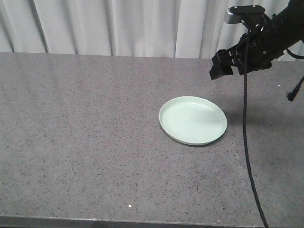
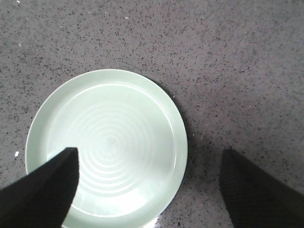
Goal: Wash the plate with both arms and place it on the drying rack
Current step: 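Lower the right gripper onto the rim of the pale green plate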
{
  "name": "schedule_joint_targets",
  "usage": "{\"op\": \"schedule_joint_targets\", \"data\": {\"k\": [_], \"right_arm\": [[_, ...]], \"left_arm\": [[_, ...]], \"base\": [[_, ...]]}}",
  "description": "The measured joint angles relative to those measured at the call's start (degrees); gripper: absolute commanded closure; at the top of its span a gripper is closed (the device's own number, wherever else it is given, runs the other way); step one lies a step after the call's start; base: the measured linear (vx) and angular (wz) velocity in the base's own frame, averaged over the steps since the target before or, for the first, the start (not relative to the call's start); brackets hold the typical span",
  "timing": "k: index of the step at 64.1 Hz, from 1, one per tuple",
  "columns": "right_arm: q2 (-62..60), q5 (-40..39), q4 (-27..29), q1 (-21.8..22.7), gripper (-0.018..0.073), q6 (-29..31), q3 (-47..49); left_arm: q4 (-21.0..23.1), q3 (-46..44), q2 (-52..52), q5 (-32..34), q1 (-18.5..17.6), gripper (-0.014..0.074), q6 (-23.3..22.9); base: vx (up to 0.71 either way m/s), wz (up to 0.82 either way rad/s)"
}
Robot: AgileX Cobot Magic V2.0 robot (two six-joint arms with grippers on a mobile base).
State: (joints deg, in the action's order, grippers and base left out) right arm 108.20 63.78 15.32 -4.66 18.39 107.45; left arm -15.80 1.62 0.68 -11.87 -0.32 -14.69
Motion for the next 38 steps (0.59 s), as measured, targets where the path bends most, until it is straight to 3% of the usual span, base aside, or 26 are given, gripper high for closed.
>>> {"op": "schedule_joint_targets", "data": {"k": [18,38], "right_arm": [[9.94,5.45,-0.41,0.00,-0.0013,-2.71,5.55],[15.31,5.65,-5.19,0.00,-0.0012,-4.59,5.55]], "left_arm": [[0.00,0.00,0.00,0.00,0.00,0.0603,0.00],[0.00,0.00,0.00,0.00,0.00,0.0603,0.00]], "base": [[0.00,0.00],[0.00,0.00]]}}
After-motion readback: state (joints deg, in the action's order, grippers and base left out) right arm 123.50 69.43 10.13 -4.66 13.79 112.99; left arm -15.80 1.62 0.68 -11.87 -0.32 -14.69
